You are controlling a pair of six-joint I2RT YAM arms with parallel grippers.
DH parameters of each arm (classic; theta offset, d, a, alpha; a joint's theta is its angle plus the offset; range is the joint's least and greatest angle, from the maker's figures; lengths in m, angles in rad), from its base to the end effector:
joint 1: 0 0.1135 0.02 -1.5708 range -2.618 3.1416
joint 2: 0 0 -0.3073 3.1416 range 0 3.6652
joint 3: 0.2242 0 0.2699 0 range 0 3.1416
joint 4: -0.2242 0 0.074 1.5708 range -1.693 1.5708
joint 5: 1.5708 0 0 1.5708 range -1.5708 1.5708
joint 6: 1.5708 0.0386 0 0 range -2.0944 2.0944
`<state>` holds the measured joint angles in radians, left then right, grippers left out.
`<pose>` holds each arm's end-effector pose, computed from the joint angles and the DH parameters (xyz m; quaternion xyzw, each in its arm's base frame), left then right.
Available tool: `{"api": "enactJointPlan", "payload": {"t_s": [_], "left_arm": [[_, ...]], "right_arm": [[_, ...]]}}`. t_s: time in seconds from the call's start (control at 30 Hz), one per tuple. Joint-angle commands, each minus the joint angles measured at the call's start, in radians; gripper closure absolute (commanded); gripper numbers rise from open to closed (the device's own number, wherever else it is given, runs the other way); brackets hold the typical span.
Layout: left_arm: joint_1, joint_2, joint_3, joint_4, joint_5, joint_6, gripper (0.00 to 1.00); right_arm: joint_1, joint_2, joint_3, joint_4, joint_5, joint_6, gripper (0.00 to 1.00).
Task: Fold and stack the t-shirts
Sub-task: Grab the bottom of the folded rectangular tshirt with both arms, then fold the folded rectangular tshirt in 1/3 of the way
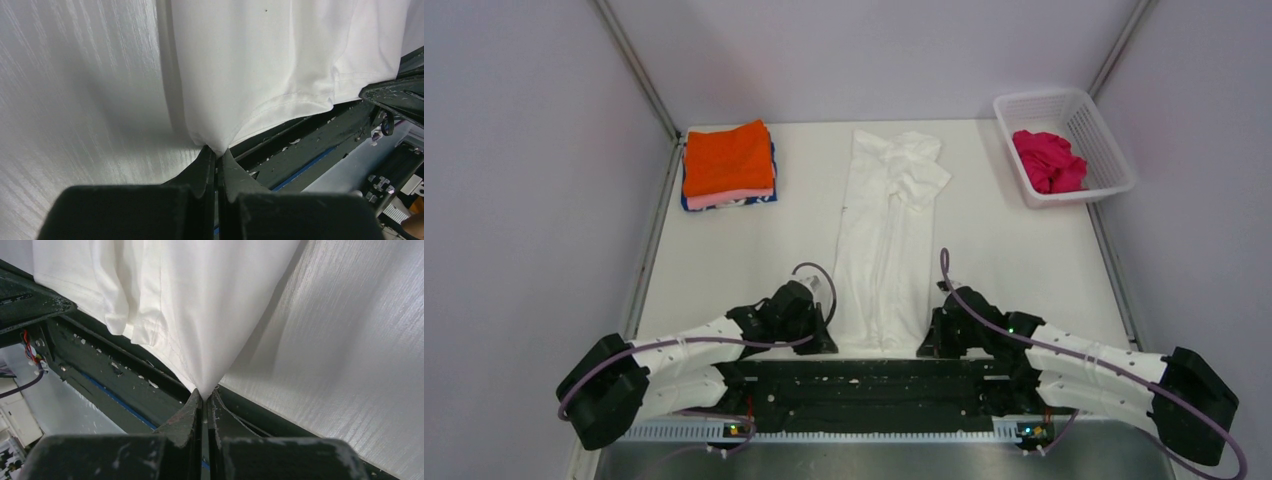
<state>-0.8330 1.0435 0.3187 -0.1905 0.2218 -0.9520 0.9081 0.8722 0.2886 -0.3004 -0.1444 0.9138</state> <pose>0.1082 -0.1317 0.1610 -0.0204 0.9414 -0.3149 0.1192 0.0855 0.1186 0.1671 -0.0216 0.9392 0.3070 0.1522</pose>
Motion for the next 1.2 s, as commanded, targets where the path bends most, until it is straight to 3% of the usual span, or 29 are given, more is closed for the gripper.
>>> {"api": "enactJointPlan", "payload": {"t_s": [0.0, 0.2, 0.4, 0.57, 0.77, 1.0, 1.17], "left_arm": [[-0.005, -0.04, 0.06, -0.008, -0.001, 0.015, 1.0], [0.01, 0.031, 0.216, -0.007, -0.134, 0.078, 1.0], [0.137, 0.238, 0.447, -0.019, -0.211, 0.159, 1.0], [0.228, 0.446, 0.671, -0.02, -0.144, 0.231, 1.0], [0.283, 0.654, 0.914, -0.089, -0.166, 0.285, 1.0], [0.339, 0.789, 1.061, -0.084, -0.132, 0.364, 1.0], [0.372, 0.892, 1.166, -0.096, -0.032, 0.403, 1.0]], "right_arm": [[0.016, -0.017, 0.046, 0.029, 0.027, 0.016, 1.0], [-0.027, 0.006, 0.179, -0.045, 0.127, 0.008, 1.0], [-0.218, 0.089, 0.28, 0.004, 0.092, -0.137, 1.0], [-0.339, 0.24, 0.393, 0.085, 0.107, -0.22, 1.0], [-0.456, 0.425, 0.497, 0.151, 0.061, -0.278, 1.0], [-0.548, 0.579, 0.562, 0.265, -0.015, -0.286, 1.0], [-0.571, 0.639, 0.585, 0.347, -0.028, -0.3, 1.0]]}}
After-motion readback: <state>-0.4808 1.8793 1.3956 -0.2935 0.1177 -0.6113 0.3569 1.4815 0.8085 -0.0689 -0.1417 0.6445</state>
